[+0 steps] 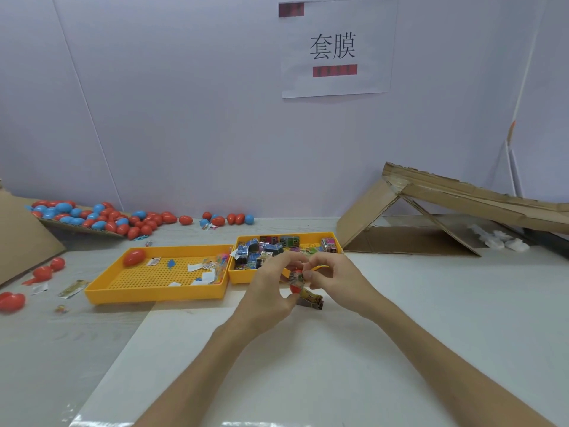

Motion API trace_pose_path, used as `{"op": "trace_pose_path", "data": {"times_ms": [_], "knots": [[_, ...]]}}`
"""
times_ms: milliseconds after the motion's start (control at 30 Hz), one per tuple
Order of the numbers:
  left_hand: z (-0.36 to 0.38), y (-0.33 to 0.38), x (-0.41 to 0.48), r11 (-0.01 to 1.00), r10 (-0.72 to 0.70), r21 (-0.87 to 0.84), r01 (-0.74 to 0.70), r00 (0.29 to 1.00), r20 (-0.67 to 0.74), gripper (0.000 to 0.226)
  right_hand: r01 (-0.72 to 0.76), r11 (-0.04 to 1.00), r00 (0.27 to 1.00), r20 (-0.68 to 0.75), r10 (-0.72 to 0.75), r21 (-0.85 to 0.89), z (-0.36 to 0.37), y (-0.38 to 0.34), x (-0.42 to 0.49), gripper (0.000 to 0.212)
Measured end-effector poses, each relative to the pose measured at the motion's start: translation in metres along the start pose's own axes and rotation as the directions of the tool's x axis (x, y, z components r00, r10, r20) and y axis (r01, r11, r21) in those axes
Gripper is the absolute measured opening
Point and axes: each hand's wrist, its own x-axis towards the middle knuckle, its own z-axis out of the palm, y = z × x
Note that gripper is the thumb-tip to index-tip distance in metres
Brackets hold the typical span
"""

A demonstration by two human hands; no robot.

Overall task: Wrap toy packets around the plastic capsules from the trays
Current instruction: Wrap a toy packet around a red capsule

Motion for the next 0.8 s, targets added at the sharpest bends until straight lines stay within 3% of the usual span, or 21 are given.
{"op": "trace_pose_path", "data": {"times_ms": [267, 500, 600, 800], "knots": [[0.0011, 0.0002, 0.0002, 1.0, 0.009, -0.004, -0.009, 1.0, 0.004, 0.062, 0.035, 0.999, 0.999, 0.014, -0.035, 0.005, -0.0008, -0.0002, -0.0007, 0.017], [0.0037, -0.0009, 0.0005, 1.0, 0.018, -0.021, -0.018, 1.0, -0.008, 0.057, 0.019, 0.997, 0.999, -0.033, -0.016, 0.069, -0.0023, -0.0003, 0.0003, 0.006], [0.0034, -0.0014, 0.0017, 0.997, 0.02, -0.079, -0.024, 0.999, -0.05, 0.051, -0.001, 0.993, 1.0, -0.031, 0.005, 0.114, -0.0025, -0.0021, 0.0004, 0.01], [0.0007, 0.0008, 0.0041, 0.963, -0.115, -0.254, 0.087, 0.989, -0.098, 0.051, -0.05, 0.978, 0.998, -0.018, 0.055, 0.204, -0.0045, -0.005, -0.0001, 0.02]]}}
